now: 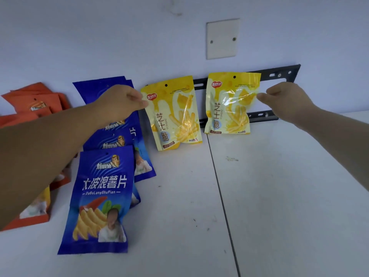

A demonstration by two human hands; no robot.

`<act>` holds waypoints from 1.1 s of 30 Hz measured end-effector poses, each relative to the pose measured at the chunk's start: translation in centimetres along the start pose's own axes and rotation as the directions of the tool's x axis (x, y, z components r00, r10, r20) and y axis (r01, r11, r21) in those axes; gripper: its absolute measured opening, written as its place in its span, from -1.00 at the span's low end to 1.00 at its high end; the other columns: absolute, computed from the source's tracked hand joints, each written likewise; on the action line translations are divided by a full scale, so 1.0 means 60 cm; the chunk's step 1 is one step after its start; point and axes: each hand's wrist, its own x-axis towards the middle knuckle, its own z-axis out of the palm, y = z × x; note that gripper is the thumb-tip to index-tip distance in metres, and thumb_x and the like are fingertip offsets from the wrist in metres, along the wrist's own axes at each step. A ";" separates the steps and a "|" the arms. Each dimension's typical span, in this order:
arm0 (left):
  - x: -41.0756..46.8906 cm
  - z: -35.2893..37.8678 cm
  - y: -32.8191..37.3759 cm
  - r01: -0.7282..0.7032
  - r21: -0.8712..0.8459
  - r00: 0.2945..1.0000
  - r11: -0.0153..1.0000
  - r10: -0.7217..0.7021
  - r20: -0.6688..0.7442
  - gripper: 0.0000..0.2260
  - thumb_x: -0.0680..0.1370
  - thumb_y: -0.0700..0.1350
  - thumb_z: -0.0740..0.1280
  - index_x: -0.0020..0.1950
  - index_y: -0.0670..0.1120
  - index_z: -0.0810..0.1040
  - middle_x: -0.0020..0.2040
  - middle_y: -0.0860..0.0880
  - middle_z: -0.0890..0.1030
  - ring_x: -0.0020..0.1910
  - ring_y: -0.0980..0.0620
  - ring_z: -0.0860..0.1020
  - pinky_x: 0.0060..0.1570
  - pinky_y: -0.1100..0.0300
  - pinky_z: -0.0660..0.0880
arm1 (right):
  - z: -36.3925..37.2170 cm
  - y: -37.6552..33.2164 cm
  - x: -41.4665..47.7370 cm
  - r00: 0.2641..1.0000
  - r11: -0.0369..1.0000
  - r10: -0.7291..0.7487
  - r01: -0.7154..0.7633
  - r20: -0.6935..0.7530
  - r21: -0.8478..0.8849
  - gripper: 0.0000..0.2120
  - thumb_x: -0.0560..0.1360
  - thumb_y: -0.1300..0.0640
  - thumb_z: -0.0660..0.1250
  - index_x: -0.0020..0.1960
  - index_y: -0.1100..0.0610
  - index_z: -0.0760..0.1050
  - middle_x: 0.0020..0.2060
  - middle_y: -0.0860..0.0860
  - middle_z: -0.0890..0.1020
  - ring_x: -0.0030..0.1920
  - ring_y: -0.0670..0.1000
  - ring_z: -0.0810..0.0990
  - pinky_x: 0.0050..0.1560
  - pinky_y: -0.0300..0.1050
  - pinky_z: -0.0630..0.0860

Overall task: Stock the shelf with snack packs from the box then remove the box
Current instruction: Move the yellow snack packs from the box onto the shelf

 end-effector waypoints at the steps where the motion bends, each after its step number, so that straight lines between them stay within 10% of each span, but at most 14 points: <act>1: -0.008 -0.002 0.003 -0.041 -0.012 0.999 0.999 0.041 0.009 -0.62 0.54 0.12 0.41 0.30 0.00 0.57 0.15 0.11 0.60 0.13 0.12 0.56 0.17 0.12 0.49 | -0.006 -0.005 -0.013 1.000 0.999 -0.031 0.031 0.003 -0.014 -0.53 0.59 -0.06 0.28 -0.34 0.14 0.17 -0.45 0.11 0.23 -0.42 0.09 0.22 -0.35 -0.09 0.14; 9: -0.109 0.024 0.039 -0.232 -0.137 0.943 0.963 0.257 0.212 -0.79 0.56 -0.01 0.42 0.17 0.00 0.62 0.03 0.03 0.68 0.05 0.06 0.64 0.13 0.00 0.60 | -0.033 -0.031 -0.193 0.999 1.000 -0.024 0.024 -0.025 -0.008 -0.57 0.59 -0.07 0.34 0.01 0.36 0.58 -0.04 0.29 0.63 -0.06 0.27 0.59 -0.17 -0.04 0.41; 16: -0.224 0.068 0.093 -0.345 -0.212 0.847 0.915 0.400 0.350 -0.85 0.51 -0.01 0.48 0.07 0.07 0.64 -0.01 0.00 0.70 0.04 -0.04 0.66 0.13 -0.05 0.56 | -0.086 -0.021 -0.378 0.991 0.992 0.125 -0.125 -0.051 0.004 -0.72 0.54 -0.15 0.39 0.01 0.06 0.62 -0.08 -0.05 0.68 -0.18 -0.04 0.62 -0.23 -0.16 0.48; 33: -0.427 0.334 0.446 -0.584 -0.397 0.456 0.708 0.691 0.561 -0.86 0.52 -0.07 0.48 0.06 -0.02 0.65 -0.11 -0.03 0.72 -0.11 0.07 0.66 -0.04 0.04 0.55 | -0.301 0.205 -0.726 0.868 0.886 0.438 -0.461 -0.236 -0.050 -0.72 0.57 -0.12 0.36 0.07 0.07 0.65 -0.06 -0.04 0.67 -0.16 -0.13 0.59 -0.20 -0.25 0.48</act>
